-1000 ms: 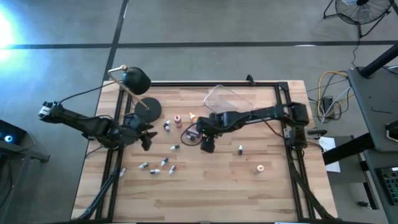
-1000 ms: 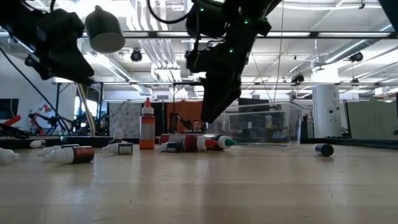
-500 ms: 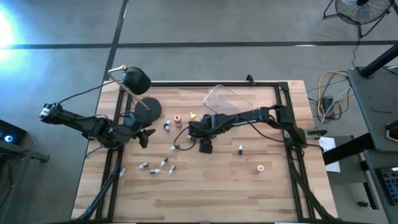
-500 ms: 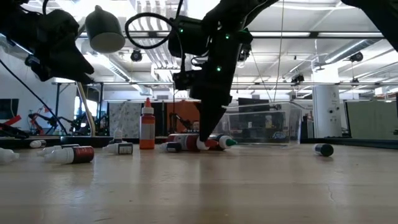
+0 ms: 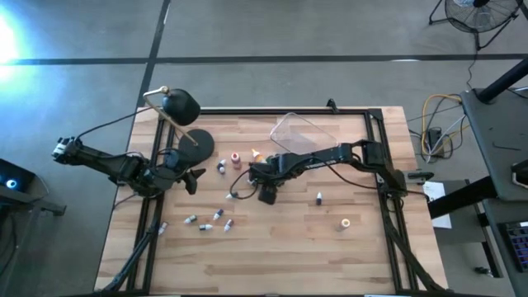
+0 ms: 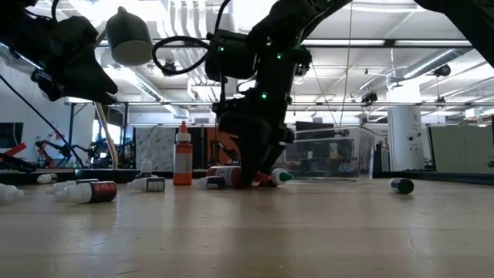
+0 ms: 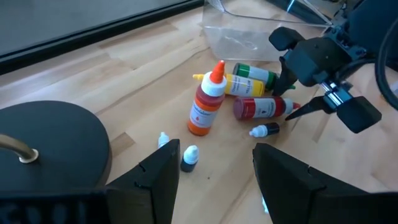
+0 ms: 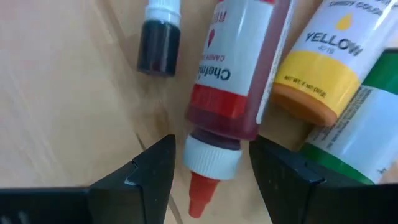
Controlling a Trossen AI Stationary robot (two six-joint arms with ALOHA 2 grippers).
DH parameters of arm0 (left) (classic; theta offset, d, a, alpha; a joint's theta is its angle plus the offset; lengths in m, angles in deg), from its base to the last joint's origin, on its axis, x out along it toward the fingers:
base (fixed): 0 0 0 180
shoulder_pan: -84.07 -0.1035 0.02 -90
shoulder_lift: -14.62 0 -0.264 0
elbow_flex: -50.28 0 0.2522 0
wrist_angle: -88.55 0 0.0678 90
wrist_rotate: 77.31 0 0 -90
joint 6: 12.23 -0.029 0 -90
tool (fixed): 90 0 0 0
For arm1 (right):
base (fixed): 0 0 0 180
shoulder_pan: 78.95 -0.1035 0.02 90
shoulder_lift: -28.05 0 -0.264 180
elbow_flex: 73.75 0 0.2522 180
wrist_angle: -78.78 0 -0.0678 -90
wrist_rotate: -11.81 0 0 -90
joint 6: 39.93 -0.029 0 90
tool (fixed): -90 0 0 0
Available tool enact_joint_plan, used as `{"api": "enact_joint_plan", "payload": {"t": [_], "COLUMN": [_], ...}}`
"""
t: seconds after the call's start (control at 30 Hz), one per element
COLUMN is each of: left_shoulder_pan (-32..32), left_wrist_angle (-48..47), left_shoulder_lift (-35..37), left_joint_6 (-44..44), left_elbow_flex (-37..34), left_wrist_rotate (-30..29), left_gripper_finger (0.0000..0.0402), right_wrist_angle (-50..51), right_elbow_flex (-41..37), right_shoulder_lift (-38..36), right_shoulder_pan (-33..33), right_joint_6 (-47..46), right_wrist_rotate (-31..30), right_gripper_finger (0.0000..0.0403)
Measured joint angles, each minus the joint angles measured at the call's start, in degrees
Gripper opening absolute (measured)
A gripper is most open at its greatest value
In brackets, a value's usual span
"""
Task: Pick & Place food coloring
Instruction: Adjust the large red food coloring bottle
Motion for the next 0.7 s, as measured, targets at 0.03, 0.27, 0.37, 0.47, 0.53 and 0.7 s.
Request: {"api": "enact_joint_plan", "payload": {"t": [0.03, 0.27, 0.37, 0.47, 0.53, 0.7], "left_shoulder_pan": [0.0, 0.0, 0.0, 0.0, 0.0, 0.0], "left_wrist_angle": [0.0, 0.0, 0.0, 0.0, 0.0, 0.3], "left_shoulder_lift": [0.0, 0.1, 0.1, 0.1, 0.1, 0.1], "left_joint_6": [0.1, 0.1, 0.2, 0.2, 0.2, -0.3], "left_elbow_flex": [0.0, -0.2, -0.2, -0.2, -0.2, -0.2], "left_wrist_rotate": [0.0, 0.0, 0.0, 0.0, 0.0, 0.0], "left_gripper_finger": [0.0177, 0.0177, 0.0177, 0.0177, 0.0177, 0.0177], "right_wrist_angle": [-0.2, -0.2, 0.0, 2.7, 8.2, 29.1], "right_elbow_flex": [0.0, 0.0, 0.0, 0.6, 2.8, 12.0], "right_shoulder_lift": [0.0, 0.0, 0.0, -0.4, -0.7, -1.0], "right_shoulder_pan": [0.0, 0.6, 0.8, 1.5, 2.1, 4.5], "right_joint_6": [-0.3, -0.7, -1.0, -1.1, -1.1, -5.6], "right_wrist_rotate": [0.0, -0.4, 0.1, 4.1, 7.1, 23.8], "right_gripper_finger": [0.0198, 0.0165, 0.0130, 0.0103, 0.0103, 0.0103]}}
